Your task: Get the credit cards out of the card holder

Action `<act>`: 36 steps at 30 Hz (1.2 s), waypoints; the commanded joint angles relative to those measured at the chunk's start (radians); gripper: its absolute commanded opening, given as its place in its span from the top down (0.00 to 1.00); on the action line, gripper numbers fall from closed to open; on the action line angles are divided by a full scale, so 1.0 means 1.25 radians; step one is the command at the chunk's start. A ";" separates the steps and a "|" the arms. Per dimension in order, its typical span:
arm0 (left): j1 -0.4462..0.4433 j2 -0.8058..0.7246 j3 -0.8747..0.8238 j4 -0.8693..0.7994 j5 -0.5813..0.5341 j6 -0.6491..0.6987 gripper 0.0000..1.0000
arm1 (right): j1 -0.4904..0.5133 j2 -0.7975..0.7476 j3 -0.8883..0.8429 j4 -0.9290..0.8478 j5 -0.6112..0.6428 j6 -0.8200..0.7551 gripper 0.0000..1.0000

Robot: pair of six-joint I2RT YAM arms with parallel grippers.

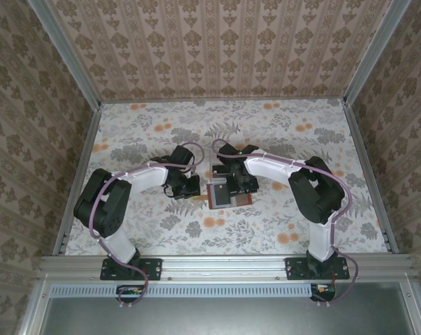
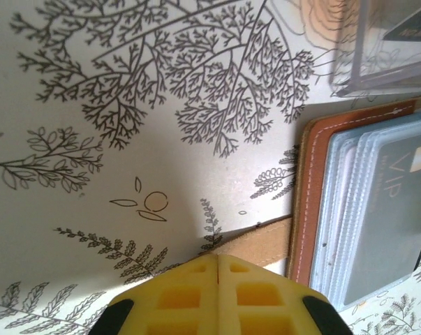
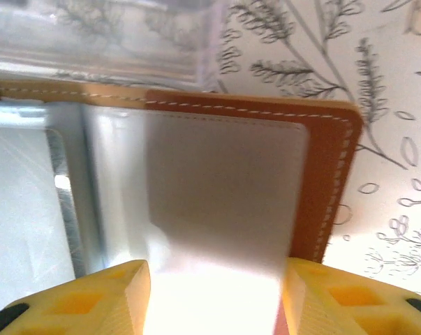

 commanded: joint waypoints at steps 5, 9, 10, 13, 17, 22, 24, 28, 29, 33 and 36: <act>-0.003 -0.016 0.053 -0.051 -0.017 0.021 0.98 | -0.025 -0.058 -0.035 -0.017 0.012 -0.012 0.46; -0.014 -0.026 0.079 -0.064 -0.018 0.021 0.98 | -0.036 -0.058 -0.059 0.002 -0.006 -0.013 0.47; -0.017 -0.027 0.086 -0.066 -0.018 0.019 0.97 | -0.040 -0.057 -0.065 0.009 -0.017 -0.012 0.48; -0.031 -0.027 0.110 -0.067 -0.013 0.012 0.97 | -0.042 -0.060 -0.082 0.038 -0.058 -0.012 0.51; -0.054 -0.021 0.142 -0.066 -0.011 0.001 0.95 | -0.042 -0.072 -0.097 0.068 -0.106 -0.009 0.59; -0.070 0.004 0.171 -0.070 -0.007 0.004 0.92 | -0.042 -0.080 -0.089 0.055 -0.095 -0.012 0.61; -0.073 0.022 0.176 -0.071 -0.001 0.005 0.92 | -0.043 -0.087 -0.086 0.045 -0.085 -0.014 0.61; -0.083 0.048 0.171 -0.063 0.011 0.004 0.93 | -0.044 -0.106 -0.071 0.018 -0.063 -0.015 0.57; -0.085 0.052 0.167 -0.058 0.012 0.003 0.93 | -0.043 -0.111 -0.064 0.010 -0.058 -0.015 0.57; -0.090 0.060 0.133 -0.029 0.020 -0.010 0.93 | -0.044 -0.130 -0.045 -0.005 -0.061 -0.016 0.56; -0.093 0.068 0.113 -0.010 0.024 -0.021 0.93 | -0.044 -0.145 -0.039 0.017 -0.104 -0.010 0.57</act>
